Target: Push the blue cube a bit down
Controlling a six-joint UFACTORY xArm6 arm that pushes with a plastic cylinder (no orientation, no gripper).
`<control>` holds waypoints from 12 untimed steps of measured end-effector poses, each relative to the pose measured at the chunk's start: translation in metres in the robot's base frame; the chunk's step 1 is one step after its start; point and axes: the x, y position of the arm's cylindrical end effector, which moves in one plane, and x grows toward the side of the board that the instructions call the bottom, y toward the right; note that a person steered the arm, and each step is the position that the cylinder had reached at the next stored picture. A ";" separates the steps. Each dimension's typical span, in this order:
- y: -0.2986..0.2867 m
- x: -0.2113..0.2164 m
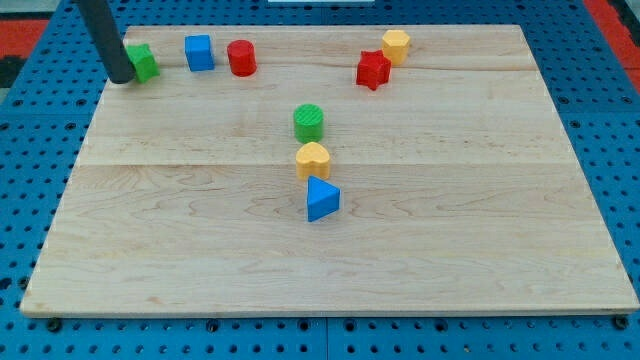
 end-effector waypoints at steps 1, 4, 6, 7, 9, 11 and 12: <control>-0.012 -0.013; 0.035 -0.033; 0.032 0.019; -0.017 -0.025; -0.029 -0.038; -0.029 -0.101; -0.018 -0.103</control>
